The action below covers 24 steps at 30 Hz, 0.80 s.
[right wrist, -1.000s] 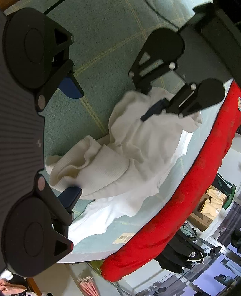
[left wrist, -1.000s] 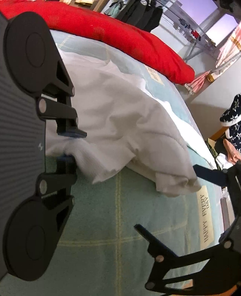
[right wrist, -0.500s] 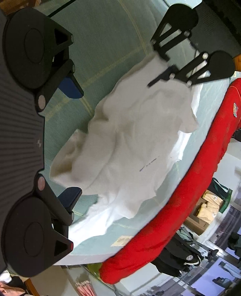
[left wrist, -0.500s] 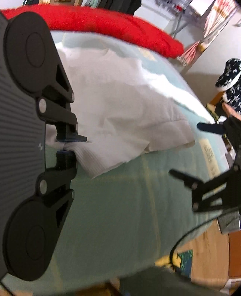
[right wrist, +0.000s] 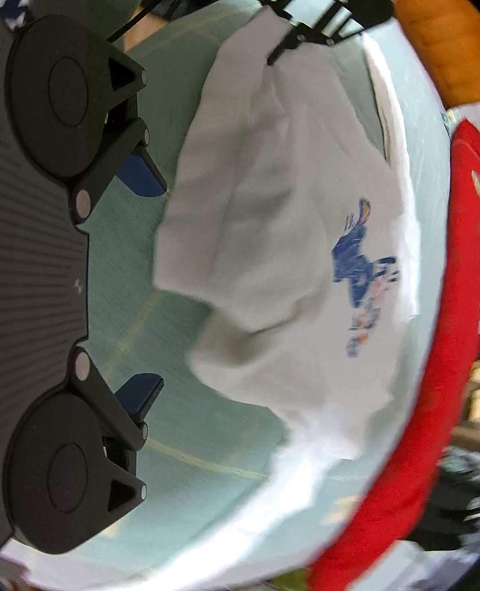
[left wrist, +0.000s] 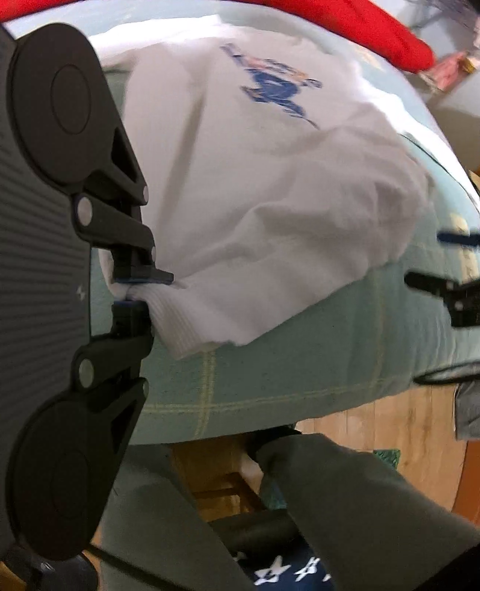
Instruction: Fold clothes
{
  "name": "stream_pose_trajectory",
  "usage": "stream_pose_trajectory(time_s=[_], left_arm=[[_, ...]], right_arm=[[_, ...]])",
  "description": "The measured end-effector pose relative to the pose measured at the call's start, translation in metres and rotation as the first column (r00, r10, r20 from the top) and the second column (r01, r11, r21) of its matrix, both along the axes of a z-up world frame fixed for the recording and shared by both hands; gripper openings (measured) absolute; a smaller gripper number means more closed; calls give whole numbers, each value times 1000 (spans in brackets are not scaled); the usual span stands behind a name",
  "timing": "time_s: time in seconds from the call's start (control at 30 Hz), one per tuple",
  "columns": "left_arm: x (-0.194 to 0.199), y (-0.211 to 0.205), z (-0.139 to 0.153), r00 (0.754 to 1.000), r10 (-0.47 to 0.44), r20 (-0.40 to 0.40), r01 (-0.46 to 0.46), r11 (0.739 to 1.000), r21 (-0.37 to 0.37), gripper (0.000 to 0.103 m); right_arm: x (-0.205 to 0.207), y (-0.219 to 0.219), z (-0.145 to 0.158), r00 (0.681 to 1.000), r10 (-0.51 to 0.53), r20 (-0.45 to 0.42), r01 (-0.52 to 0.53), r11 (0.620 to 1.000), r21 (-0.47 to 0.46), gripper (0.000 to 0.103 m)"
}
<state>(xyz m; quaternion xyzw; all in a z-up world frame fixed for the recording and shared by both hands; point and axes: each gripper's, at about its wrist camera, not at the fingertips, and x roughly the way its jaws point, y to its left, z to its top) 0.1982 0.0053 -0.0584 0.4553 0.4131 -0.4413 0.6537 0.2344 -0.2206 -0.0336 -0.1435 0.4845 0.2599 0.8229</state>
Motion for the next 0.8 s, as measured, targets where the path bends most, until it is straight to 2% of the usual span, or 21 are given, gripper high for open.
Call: stream_pose_trajectory(time_s=[0.13,0.37,0.47,0.63,0.8], left_arm=[[6,1,-6,999,29,-22,-29,1000,-9,6],[0,13,-3,999,37,-18,-37,999,4,6],[-4,25,-1,999,50,-15,-49,998,25,6],[-3,37,1,998,68,-13,-67,996,57,6],[-3,37,-7,997,71,-19,-70,996,63,6]], right_arm=[[10,-9,-28,984,-102,-147,107,994,25,103],[4,-9,-39,980,-156,-120,161,986,37,103],[12,-2,-32,976,-143,-164,146,989,4,103],[28,-11,-21,964,-116,-240,170,962,216,103],[48,-23,-27,955,-103,-278,213,892,399,103]])
